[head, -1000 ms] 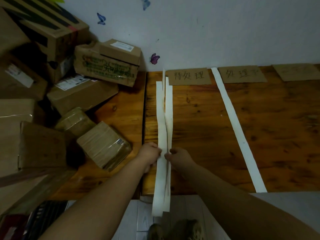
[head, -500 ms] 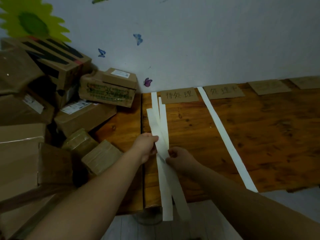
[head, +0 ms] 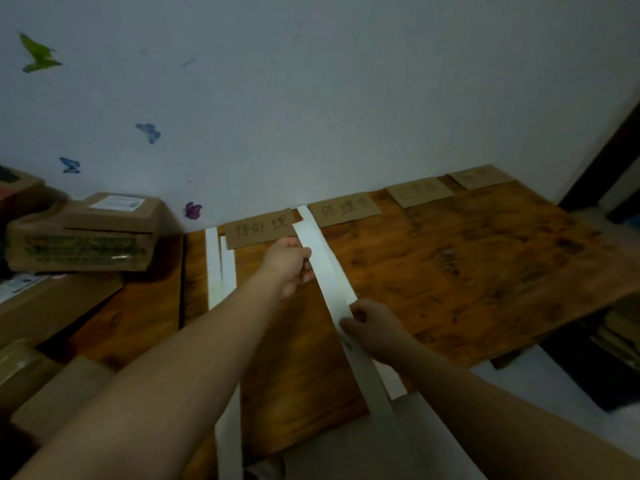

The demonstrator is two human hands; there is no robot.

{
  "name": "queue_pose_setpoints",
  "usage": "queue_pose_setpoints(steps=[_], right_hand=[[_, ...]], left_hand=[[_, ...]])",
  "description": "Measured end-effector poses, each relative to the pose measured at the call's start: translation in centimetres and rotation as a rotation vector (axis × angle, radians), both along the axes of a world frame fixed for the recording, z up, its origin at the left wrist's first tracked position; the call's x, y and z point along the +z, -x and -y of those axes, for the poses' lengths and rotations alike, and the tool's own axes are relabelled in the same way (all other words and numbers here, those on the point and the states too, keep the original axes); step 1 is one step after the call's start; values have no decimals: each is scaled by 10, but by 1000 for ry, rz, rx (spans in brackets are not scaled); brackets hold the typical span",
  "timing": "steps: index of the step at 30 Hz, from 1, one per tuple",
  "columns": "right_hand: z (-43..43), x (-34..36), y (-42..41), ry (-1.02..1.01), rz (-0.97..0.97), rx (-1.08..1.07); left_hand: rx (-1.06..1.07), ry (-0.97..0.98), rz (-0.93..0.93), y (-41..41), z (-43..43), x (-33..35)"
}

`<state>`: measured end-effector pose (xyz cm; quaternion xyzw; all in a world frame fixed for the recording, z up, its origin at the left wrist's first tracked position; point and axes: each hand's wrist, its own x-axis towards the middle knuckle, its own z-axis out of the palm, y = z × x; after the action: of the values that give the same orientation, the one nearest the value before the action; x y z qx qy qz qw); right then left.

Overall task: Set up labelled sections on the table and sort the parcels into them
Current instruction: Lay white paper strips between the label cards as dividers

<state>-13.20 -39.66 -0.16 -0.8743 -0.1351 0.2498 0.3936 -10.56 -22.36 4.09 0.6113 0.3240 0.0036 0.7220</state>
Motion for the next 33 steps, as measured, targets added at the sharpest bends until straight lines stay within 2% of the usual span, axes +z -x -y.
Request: queue_pose_setpoints(steps=[9,17,25,33], right_hand=[[135,-10,-113,95,-6,1],[172,-18,-188,145,-29,-35],[170,-39,-266,144,-71,-113],[197,-86,-323,181,-59,26]], left_hand=[[61,-30,62,-131,112,5],[21,-152,120,-222,149,-7],[-44,-350,-1,-314,150,-63],[-152,-457,-186,-366,174,-133]])
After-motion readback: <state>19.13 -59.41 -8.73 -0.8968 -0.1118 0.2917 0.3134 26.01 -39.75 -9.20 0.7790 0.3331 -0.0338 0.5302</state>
